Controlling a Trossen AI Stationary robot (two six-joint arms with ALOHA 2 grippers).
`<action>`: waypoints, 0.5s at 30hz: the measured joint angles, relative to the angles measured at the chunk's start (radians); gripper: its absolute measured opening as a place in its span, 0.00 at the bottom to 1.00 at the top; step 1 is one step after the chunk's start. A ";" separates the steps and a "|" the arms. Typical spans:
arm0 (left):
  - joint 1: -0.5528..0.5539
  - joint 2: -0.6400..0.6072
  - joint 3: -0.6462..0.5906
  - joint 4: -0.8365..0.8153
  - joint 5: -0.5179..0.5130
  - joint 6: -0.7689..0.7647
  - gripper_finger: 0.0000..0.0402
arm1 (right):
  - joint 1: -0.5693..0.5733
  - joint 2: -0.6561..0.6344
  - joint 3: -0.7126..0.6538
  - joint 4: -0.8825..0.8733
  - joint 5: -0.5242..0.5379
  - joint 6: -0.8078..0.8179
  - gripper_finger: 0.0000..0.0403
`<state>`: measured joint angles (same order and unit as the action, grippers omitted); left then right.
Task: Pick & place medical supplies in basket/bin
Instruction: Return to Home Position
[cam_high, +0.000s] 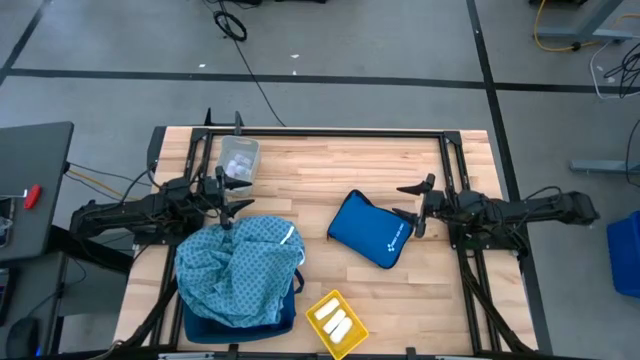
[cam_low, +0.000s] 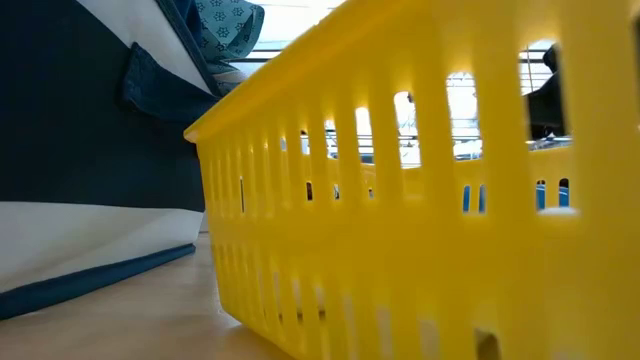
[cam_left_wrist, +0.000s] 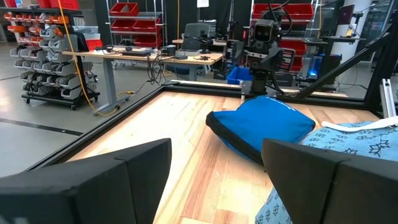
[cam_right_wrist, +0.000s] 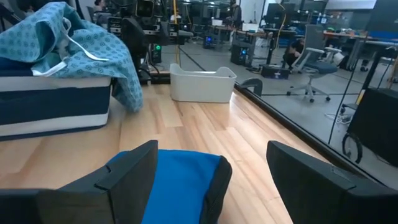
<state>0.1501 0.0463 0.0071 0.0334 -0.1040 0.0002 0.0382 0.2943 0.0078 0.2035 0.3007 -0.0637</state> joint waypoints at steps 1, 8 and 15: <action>0.000 0.000 0.000 0.000 0.000 0.000 0.64 | 0.008 0.000 0.000 0.000 0.009 -0.003 0.77; 0.000 0.000 0.000 0.000 0.000 0.008 0.64 | 0.028 0.000 0.000 -0.002 0.032 0.009 0.77; 0.000 0.000 0.000 0.000 0.000 0.005 0.64 | 0.027 0.000 0.000 -0.049 0.031 0.081 0.77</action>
<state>0.1501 0.0463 0.0071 0.0334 -0.1043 0.0057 0.0654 0.2943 0.0080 0.1546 0.3321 0.0173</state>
